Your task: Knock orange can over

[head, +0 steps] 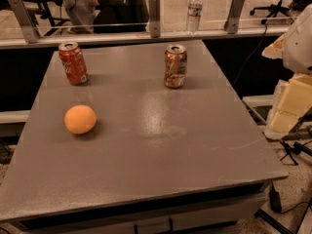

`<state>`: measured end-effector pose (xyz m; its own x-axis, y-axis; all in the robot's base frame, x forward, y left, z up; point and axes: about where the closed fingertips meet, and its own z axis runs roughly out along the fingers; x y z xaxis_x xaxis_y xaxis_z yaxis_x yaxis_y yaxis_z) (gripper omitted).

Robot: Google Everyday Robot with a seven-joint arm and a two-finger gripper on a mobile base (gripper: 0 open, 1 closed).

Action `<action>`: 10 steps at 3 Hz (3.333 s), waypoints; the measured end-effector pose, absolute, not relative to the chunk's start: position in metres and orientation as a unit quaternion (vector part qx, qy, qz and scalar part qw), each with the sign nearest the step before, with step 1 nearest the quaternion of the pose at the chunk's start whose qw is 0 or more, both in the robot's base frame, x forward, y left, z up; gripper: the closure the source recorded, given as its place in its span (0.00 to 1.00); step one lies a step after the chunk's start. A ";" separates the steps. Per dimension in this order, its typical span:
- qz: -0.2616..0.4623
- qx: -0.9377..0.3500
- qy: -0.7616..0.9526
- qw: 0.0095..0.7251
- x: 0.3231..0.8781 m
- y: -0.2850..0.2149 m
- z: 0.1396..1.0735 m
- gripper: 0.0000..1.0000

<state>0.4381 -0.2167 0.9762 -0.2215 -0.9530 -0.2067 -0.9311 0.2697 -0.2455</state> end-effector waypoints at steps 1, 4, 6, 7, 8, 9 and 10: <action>-0.034 -0.603 0.781 0.159 0.438 -0.217 0.976 0.00; -0.021 -0.587 0.776 0.231 0.499 -0.192 0.967 0.00; 0.016 -0.545 0.789 0.285 0.561 -0.164 0.949 0.00; 0.039 -0.514 0.801 0.305 0.589 -0.152 0.942 0.00; 0.060 -0.491 0.809 0.317 0.612 -0.140 0.934 0.00; 0.085 -0.474 0.814 0.325 0.633 -0.124 0.922 0.00; 0.104 -0.464 0.815 0.331 0.650 -0.107 0.913 0.00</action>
Offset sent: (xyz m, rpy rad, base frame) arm 0.0297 0.0126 -0.0060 0.0599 -0.0432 0.0048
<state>0.6503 -0.1066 0.9129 -0.3489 -0.6881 -0.6363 -0.8255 0.5471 -0.1390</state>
